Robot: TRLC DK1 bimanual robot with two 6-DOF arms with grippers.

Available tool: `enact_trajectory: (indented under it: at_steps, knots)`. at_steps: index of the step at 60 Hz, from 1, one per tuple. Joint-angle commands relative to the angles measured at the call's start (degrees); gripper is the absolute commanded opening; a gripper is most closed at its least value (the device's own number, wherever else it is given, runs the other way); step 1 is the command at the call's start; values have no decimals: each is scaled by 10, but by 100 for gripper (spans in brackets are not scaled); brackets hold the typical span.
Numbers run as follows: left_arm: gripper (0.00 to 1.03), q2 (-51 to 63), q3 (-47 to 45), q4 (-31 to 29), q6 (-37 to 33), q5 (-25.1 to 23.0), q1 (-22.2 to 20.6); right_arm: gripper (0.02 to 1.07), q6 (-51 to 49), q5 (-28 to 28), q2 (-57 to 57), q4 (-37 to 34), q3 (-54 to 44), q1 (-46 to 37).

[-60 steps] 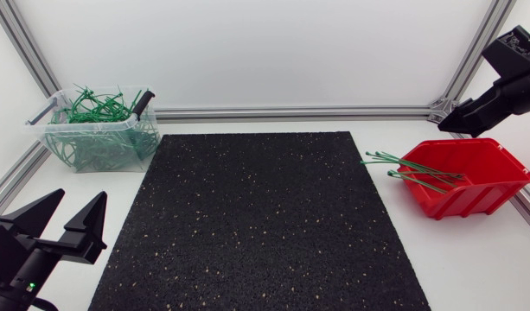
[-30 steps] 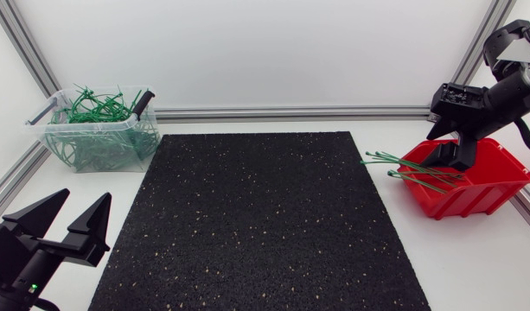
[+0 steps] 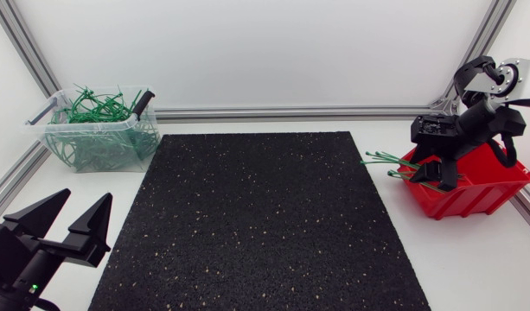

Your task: Take a green cable tie from the red box, thread the tail through the head to close it, then place it in the transparent bin on the left.

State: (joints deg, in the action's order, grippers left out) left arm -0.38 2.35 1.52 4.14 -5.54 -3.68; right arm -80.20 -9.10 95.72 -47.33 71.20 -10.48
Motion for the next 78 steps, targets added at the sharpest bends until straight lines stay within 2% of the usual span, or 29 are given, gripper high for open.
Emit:
enact_trajectory:
  at_steps: [1, 9, 15, 22, 45, 50, 61, 78]
  knots:
    - [99, 3, -24, -6, 10, 1, -5, 52, -24, 2, 14, 9, -23, 5]
    - [99, 4, -24, -6, 10, 1, -5, 51, -23, 12, 26, 36, -38, 14]
    - [99, 5, -24, -6, 10, 1, -5, 41, -23, 11, 27, 43, -38, 18]
    - [99, 5, -24, -6, 10, 2, -6, 22, -27, 9, 25, 55, -38, 19]
    - [99, 5, -24, -6, 10, 2, -7, 16, -29, 13, 31, 65, -42, 19]
    - [99, 5, -24, -6, 10, 2, -9, 7, -29, 13, 25, 64, -43, 19]
    - [99, 5, -24, -6, 10, 2, -11, 8, -32, 9, -11, 61, -51, 18]
    - [99, 5, -24, -6, 10, 1, -12, 8, -14, -18, -133, 38, -39, 18]
